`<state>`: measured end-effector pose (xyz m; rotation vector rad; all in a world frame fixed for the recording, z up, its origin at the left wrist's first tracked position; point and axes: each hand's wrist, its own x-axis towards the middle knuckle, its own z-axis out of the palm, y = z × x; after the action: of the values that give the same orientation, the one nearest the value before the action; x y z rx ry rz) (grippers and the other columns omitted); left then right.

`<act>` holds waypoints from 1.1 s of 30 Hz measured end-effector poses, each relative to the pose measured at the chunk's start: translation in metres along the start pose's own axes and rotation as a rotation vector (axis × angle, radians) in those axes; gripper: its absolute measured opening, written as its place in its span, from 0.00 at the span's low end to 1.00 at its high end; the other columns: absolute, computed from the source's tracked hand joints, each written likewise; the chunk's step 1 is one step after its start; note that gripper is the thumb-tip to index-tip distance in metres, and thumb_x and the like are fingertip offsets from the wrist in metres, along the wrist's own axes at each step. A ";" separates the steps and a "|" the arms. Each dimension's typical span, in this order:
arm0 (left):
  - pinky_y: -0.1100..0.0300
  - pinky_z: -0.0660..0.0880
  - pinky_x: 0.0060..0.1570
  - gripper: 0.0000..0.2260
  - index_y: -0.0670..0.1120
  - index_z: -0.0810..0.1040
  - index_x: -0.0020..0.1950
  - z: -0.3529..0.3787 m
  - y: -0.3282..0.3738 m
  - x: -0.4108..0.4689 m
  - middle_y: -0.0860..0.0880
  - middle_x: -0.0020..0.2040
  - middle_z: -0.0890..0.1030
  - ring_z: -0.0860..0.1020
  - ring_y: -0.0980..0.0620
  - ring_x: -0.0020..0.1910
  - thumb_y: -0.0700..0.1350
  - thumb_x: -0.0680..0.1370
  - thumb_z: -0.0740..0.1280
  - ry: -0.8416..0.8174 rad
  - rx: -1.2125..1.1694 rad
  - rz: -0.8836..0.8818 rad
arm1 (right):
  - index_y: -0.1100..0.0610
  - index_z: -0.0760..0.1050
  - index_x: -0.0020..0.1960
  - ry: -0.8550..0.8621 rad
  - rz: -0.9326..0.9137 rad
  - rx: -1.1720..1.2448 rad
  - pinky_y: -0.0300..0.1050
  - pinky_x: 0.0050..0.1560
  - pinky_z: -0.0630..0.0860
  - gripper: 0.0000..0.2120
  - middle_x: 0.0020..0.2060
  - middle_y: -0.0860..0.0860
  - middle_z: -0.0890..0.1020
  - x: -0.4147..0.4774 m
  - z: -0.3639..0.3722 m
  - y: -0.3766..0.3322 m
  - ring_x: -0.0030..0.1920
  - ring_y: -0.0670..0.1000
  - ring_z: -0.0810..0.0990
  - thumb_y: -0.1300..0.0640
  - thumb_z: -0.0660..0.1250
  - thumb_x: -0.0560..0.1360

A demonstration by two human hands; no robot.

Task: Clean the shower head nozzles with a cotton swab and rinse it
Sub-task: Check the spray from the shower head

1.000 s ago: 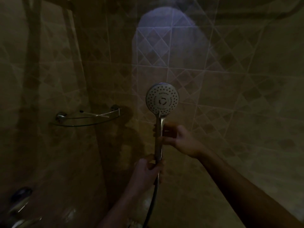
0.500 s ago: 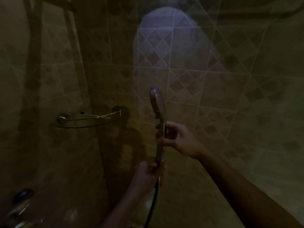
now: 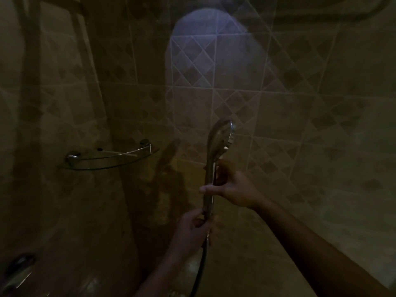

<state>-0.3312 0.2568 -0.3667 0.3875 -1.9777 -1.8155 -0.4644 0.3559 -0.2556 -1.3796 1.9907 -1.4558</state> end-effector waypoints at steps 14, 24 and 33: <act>0.46 0.80 0.35 0.07 0.50 0.81 0.44 0.003 0.001 0.002 0.47 0.34 0.82 0.81 0.48 0.32 0.52 0.72 0.72 0.032 0.058 0.040 | 0.48 0.76 0.58 0.024 -0.032 -0.022 0.55 0.50 0.83 0.21 0.48 0.51 0.83 -0.004 -0.002 0.003 0.48 0.51 0.83 0.50 0.79 0.68; 0.52 0.75 0.33 0.08 0.47 0.81 0.43 -0.002 0.006 0.000 0.48 0.32 0.80 0.79 0.48 0.29 0.51 0.73 0.71 0.027 0.047 0.043 | 0.54 0.76 0.59 -0.017 -0.107 0.020 0.47 0.44 0.82 0.21 0.46 0.51 0.80 -0.001 -0.003 0.002 0.43 0.49 0.82 0.56 0.78 0.69; 0.52 0.76 0.34 0.09 0.50 0.81 0.39 -0.005 0.000 0.001 0.47 0.32 0.81 0.79 0.49 0.30 0.54 0.72 0.73 0.045 0.038 0.012 | 0.59 0.76 0.60 -0.127 -0.043 0.161 0.61 0.56 0.80 0.19 0.49 0.61 0.82 0.005 -0.001 0.004 0.51 0.59 0.83 0.64 0.76 0.71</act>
<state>-0.3297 0.2520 -0.3666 0.4237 -1.9828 -1.7493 -0.4690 0.3525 -0.2572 -1.4150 1.7364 -1.4723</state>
